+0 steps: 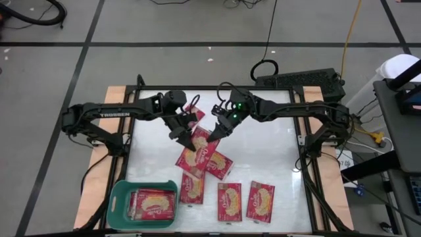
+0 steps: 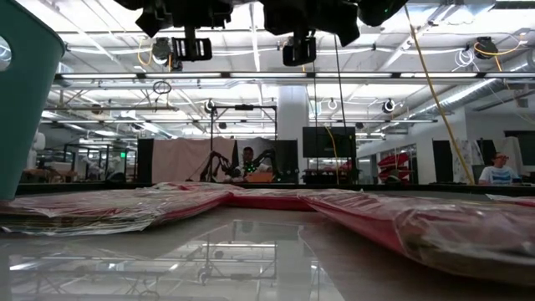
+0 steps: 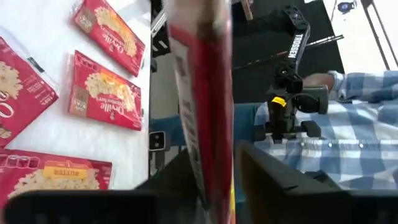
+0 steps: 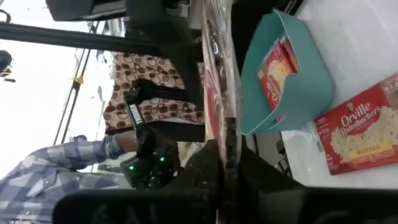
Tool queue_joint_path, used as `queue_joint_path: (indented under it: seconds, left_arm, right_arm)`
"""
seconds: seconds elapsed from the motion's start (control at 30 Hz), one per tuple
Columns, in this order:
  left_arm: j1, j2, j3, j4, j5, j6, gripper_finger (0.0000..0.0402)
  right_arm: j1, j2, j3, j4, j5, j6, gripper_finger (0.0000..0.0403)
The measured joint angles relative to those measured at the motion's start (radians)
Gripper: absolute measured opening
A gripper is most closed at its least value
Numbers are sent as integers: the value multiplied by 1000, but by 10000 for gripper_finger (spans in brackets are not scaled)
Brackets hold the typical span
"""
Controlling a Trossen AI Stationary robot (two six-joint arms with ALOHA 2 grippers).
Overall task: Sort popcorn bags into baskets
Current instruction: Put the red popcorn bag into the green bin
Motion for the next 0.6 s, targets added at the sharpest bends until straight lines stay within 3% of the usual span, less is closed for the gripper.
queue_joint_path:
  seconds: [0.17, 0.27, 0.47, 0.6]
  left_arm:
    - [24, -8, 0, 0, 0, -11, 200]
    - [69, -35, 0, -4, 22, -58, 229]
    - [197, -142, 0, -5, -5, -78, 224]
    - [277, -234, 0, -6, -43, -85, 199]
  right_arm:
    - [0, -51, 0, -72, 57, -16, 8]
    - [0, -101, 0, -170, 104, -59, 7]
    - [0, -216, 0, -353, 245, -112, 8]
    - [9, -300, -1, -428, 453, -131, 8]
